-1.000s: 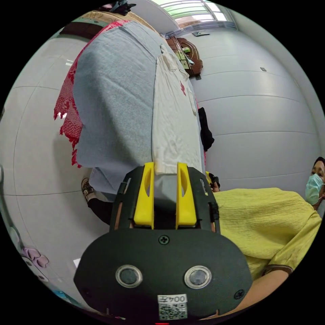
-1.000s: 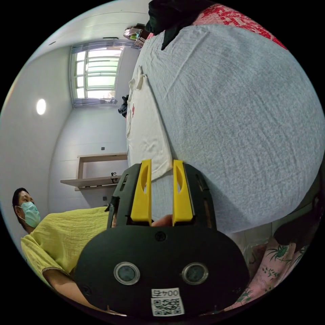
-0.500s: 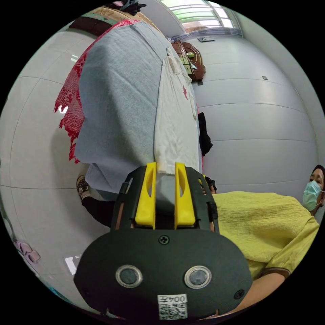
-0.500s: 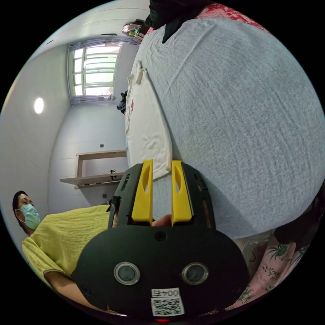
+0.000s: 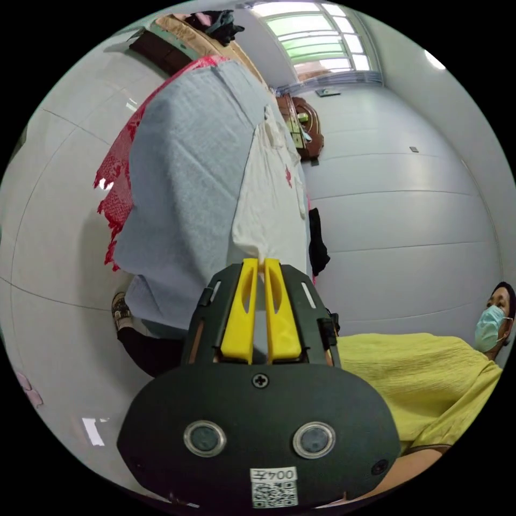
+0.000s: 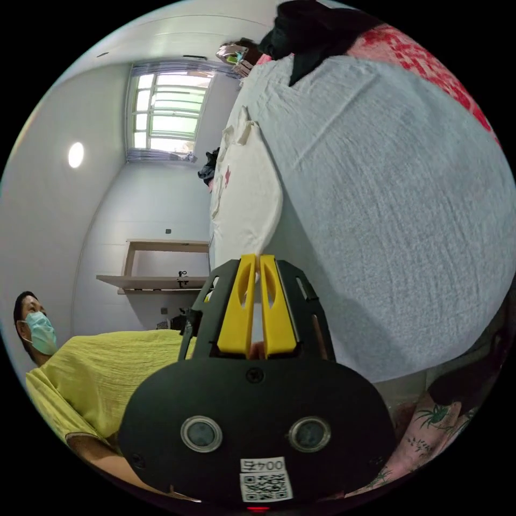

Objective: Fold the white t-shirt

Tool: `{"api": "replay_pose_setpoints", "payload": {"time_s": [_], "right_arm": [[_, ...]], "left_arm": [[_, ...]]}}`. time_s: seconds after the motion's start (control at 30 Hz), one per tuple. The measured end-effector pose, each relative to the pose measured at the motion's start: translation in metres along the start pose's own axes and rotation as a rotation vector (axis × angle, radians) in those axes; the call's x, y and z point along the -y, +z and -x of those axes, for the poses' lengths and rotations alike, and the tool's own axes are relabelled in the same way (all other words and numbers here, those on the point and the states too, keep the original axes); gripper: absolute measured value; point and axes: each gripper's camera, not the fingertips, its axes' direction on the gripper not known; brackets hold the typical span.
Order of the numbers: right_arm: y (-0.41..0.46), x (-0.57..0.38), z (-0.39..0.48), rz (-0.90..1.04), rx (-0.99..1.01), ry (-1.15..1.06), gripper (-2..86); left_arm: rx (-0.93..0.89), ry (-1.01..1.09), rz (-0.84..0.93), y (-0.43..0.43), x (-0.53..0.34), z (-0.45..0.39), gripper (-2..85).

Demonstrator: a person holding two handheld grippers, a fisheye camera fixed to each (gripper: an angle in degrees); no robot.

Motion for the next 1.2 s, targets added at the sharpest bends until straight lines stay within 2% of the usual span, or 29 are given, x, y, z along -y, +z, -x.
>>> {"api": "replay_pose_setpoints", "payload": {"time_s": [0.3,0.63,0.83,1.0,1.2], "right_arm": [[-0.015,0.021,0.091,-0.016,0.010,-0.279,-0.5],[-0.032,0.042,0.166,0.000,0.025,-0.475,-0.4],[-0.038,0.033,0.165,0.054,0.043,-0.414,-0.4],[-0.037,0.019,0.148,0.107,0.028,-0.299,-0.5],[-0.016,0.055,0.129,0.117,0.024,-0.140,-0.4]], "left_arm": [[-0.010,0.164,-0.205,-0.035,-0.015,-0.078,1.9],[0.048,0.310,-0.286,-0.075,-0.047,-0.153,1.5],[0.089,0.267,-0.250,-0.091,-0.079,-0.168,1.4],[0.153,0.143,-0.170,-0.094,-0.118,-0.167,1.5],[0.149,0.011,-0.138,-0.081,-0.116,-0.163,1.5]]}}
